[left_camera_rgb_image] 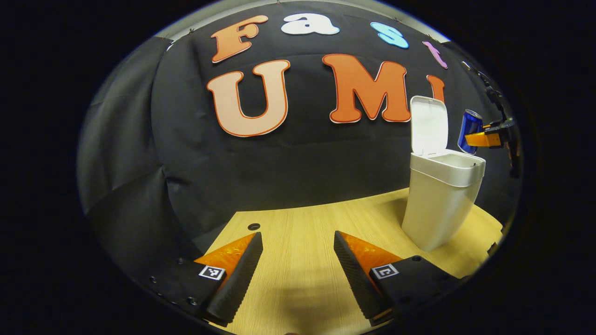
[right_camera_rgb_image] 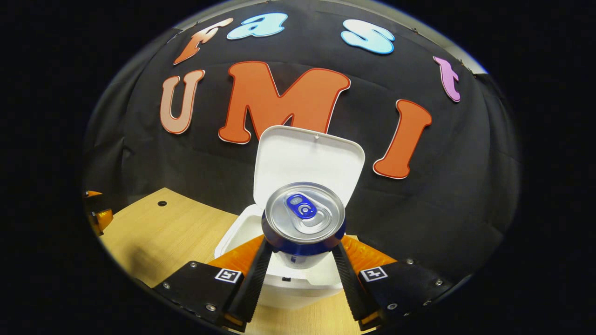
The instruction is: Press the lid of the desktop garbage bin to open it, pick up the crumpled paper on the desktop and throw it into the bin, then pick up the pop can on the desktop and drop it into the bin, and finally close the garbage bin lid.
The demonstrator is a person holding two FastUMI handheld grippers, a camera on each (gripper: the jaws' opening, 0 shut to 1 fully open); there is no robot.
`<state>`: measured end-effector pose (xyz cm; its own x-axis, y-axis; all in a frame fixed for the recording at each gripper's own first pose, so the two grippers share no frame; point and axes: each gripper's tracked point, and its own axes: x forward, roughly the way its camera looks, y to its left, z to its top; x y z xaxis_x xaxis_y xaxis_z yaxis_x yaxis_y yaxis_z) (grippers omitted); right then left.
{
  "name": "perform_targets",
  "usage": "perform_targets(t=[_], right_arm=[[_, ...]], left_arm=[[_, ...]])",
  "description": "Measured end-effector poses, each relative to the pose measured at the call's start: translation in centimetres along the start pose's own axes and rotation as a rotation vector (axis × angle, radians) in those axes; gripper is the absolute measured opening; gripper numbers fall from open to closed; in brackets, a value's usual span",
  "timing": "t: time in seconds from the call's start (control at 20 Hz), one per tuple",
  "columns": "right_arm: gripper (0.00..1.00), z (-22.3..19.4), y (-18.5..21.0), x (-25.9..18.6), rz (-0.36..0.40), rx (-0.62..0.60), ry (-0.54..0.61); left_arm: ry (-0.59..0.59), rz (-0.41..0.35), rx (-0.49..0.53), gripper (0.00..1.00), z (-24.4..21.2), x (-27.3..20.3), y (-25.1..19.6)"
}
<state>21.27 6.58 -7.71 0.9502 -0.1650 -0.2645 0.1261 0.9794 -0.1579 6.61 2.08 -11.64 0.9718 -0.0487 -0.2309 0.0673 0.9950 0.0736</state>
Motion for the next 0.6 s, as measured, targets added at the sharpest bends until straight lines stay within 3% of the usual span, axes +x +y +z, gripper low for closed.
perform_targets(t=[0.6], right_arm=[[0.78, -2.3, 0.1, 3.7, 0.019, -0.006, 0.055]], left_arm=[[0.011, 0.085, -0.014, 1.0, -0.3, -1.6, 1.5]])
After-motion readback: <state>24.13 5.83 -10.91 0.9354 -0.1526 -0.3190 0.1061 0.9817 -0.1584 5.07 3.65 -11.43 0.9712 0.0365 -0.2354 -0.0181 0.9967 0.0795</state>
